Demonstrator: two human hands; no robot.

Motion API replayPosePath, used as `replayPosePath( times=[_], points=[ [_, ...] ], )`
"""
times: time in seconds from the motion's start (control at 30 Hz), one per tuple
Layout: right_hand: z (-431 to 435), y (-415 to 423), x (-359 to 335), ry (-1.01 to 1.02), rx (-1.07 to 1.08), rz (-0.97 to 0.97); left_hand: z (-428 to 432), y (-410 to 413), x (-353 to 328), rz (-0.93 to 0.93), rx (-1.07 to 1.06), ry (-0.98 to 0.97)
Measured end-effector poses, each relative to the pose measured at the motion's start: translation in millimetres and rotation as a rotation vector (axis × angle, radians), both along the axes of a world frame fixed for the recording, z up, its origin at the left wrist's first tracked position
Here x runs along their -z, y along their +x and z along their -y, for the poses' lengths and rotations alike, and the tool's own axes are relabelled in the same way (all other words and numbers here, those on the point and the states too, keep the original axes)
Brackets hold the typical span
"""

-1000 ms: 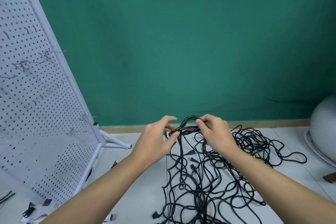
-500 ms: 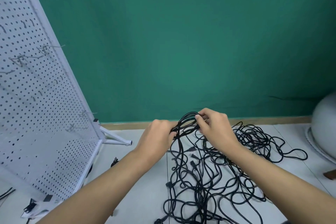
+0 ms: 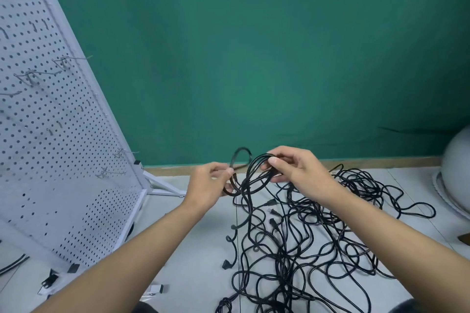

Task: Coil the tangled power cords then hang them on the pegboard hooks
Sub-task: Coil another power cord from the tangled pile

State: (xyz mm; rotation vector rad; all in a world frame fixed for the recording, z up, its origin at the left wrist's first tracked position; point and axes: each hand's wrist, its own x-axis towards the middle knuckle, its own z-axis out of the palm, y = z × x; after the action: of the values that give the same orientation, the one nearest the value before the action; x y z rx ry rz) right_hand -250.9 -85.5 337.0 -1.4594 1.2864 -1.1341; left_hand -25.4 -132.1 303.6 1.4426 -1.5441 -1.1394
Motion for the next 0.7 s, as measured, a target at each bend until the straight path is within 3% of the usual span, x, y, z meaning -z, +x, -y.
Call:
replayPosePath(
  times=[0.1,0.2,0.3,0.4,0.47,0.6,0.7],
  points=[
    [2.7,2.0,2.0,0.004,0.064,0.017,-7.6,-6.5,6.0,0.146,0.066,0.092],
    [4.8,-1.7,2.7,0.01,0.115,0.036,-8.4,-14.7,3.7,-0.088,0.101,0.325],
    [4.6,-6.9,1.7,-0.002,0.164,0.042,-12.4,-14.2,6.8,-0.128,0.381,0.425],
    [4.1,-11.3,0.5,-0.01,0.203,0.025,-17.3,-16.5,12.8,0.068,0.528,0.199],
    [4.2,-13.2,0.9,-0.032,0.243,-0.036,-15.6,-19.4,15.8,0.129,0.483,0.024],
    [5.4,-19.9,3.0,-0.059,0.292,-0.139,-12.7,-17.8,13.3,0.251,0.451,-0.088],
    [6.1,-30.2,4.7,-0.118,0.334,-0.332,-10.2,-13.3,3.3,0.291,0.351,-0.221]
  ],
)
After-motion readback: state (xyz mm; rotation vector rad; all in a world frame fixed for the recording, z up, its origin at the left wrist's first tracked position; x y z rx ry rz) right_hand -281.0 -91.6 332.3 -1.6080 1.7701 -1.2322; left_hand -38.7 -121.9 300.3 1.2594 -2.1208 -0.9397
